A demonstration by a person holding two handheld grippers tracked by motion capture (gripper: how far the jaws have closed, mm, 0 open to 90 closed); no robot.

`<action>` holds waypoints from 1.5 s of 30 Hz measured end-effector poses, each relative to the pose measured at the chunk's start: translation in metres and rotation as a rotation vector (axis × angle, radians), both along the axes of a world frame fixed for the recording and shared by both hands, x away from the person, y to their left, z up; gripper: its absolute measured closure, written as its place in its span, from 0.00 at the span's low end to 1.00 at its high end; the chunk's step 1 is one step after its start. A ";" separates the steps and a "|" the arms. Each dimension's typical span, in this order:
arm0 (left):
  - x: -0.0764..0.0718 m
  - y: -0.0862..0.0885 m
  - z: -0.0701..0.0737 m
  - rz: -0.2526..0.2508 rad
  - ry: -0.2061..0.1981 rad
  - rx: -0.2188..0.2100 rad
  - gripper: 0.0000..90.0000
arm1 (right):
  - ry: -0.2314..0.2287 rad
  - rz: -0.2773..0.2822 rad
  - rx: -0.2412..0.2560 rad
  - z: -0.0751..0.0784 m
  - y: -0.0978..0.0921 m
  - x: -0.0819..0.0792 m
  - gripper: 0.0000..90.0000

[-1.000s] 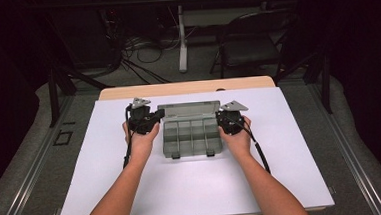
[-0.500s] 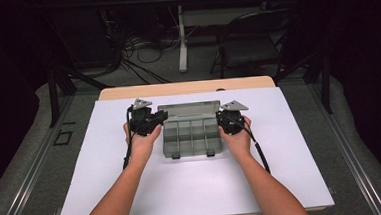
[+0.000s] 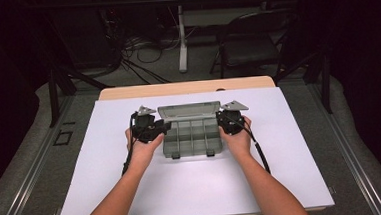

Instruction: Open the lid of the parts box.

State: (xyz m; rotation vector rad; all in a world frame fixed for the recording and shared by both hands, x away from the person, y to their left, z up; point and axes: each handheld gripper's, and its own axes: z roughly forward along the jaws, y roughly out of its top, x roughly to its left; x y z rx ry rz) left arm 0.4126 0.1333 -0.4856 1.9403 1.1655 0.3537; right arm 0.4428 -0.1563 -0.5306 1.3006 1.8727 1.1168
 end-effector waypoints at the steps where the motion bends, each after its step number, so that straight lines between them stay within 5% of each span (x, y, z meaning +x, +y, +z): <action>1: 0.000 0.000 -0.002 0.001 0.013 0.007 0.69 | 0.000 0.000 0.000 0.000 0.000 0.000 0.96; 17: -0.001 -0.002 -0.028 0.015 0.134 0.104 0.66 | 0.000 0.000 0.001 0.000 0.000 0.000 0.96; 30: 0.001 -0.004 -0.050 0.031 0.182 0.139 0.65 | 0.002 0.000 0.005 0.000 0.000 0.000 0.96; 45: 0.004 -0.009 -0.062 0.029 0.190 0.183 0.71 | 0.002 -0.009 0.012 0.000 0.001 -0.001 0.96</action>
